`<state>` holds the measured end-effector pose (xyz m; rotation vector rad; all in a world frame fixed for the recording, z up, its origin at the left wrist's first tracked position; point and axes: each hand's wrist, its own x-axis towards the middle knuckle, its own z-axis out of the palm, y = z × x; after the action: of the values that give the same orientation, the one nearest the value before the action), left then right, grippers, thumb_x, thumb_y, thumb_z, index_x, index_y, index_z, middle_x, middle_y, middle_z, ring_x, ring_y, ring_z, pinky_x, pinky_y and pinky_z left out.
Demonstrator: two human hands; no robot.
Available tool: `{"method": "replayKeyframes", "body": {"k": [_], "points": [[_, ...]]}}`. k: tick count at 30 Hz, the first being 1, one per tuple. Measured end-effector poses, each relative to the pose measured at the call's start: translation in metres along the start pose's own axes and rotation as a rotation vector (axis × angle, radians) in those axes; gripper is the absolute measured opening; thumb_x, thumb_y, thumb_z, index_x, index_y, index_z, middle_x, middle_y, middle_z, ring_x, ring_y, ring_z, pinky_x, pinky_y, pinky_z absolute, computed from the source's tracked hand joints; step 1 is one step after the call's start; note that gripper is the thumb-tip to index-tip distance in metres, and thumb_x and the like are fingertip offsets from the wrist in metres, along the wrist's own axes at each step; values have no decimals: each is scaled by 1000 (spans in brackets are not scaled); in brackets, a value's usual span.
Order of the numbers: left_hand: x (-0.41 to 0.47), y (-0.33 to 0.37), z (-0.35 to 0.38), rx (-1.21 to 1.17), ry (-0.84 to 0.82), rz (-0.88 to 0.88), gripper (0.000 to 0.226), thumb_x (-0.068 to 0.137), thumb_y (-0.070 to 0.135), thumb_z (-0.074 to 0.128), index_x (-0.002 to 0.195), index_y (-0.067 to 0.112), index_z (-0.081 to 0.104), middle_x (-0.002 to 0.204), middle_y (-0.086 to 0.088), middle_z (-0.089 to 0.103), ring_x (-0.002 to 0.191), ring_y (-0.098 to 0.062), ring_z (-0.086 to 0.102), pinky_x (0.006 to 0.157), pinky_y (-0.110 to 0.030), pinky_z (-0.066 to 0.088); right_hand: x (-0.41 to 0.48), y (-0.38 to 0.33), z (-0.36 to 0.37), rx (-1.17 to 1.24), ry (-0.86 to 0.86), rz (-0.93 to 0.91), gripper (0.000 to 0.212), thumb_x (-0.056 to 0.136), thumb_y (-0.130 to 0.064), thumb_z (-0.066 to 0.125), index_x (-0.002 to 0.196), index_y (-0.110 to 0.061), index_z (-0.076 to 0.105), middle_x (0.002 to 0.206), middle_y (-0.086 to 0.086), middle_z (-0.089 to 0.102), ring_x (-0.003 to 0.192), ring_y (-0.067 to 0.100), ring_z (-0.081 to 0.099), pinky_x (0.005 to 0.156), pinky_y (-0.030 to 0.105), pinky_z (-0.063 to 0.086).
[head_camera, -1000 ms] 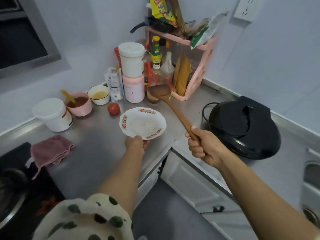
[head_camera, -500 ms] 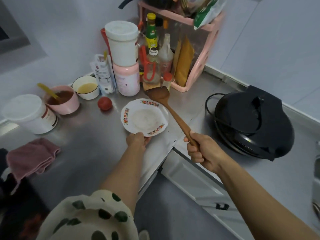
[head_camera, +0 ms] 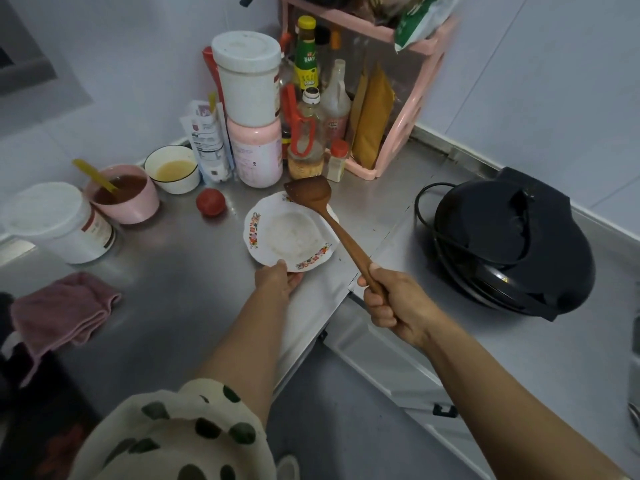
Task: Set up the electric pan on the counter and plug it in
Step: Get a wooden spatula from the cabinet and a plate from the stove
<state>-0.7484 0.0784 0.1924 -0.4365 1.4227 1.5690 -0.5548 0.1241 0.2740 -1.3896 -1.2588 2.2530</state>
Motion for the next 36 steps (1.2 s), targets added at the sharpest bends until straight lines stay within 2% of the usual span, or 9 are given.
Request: {"method": "replayKeyframes", "body": {"k": [6,8,11,13,15,20,23,28,36], "points": [[-11,13,-3,151,0,-5,46,97,4,42,142,9,40,136,-19,53,114,-32,57,95,-41,52,-3,-1,12,-5,10,14,35,101,-36,34,89,-9,53,51,-2,41,36,7,29,32,17,25],[-18,18,-5,223,66,25,46,95,3,43,140,8,42,134,-16,54,103,-28,58,86,-36,53,-5,0,16,3,19,22,35,100,-37,34,89,-9,53,52,-1,41,36,7,29,32,18,26],[-32,26,-11,304,141,111,44,90,0,41,133,3,49,130,-17,58,67,-21,53,61,-30,48,-10,6,26,22,21,14,36,100,-38,33,88,-11,52,52,-2,41,37,7,29,33,18,24],[-41,30,-15,364,175,169,42,88,1,43,129,2,52,131,-20,59,89,-29,64,76,-34,54,-11,15,37,35,22,5,36,100,-39,32,88,-11,50,53,-2,42,38,8,30,34,19,26],[-47,33,-20,437,221,221,38,87,2,46,123,1,57,125,-20,62,111,-34,62,91,-40,53,-12,26,49,37,19,14,36,100,-41,31,90,-12,49,54,-2,44,38,9,33,35,20,28],[-60,42,-34,651,257,393,28,86,2,47,107,-4,65,110,-24,68,102,-38,65,82,-40,55,-8,50,87,67,66,87,35,99,-39,27,89,-13,49,58,0,48,44,12,40,42,22,34],[-71,47,-38,676,238,488,25,87,3,45,101,-1,66,105,-22,68,100,-37,65,89,-42,56,0,58,104,90,99,85,36,100,-39,26,90,-13,49,61,1,48,48,13,41,46,24,36],[-80,52,-33,656,205,523,22,93,13,48,107,7,64,112,-15,68,105,-31,64,94,-42,54,11,72,121,124,88,90,37,100,-41,27,95,-13,51,65,4,55,53,15,47,51,27,40],[-78,53,-29,648,112,545,15,90,9,49,91,16,62,110,-15,68,107,-32,64,96,-44,53,28,91,142,204,-2,228,26,102,-27,31,110,-7,47,82,12,57,66,22,55,65,35,52]]}}
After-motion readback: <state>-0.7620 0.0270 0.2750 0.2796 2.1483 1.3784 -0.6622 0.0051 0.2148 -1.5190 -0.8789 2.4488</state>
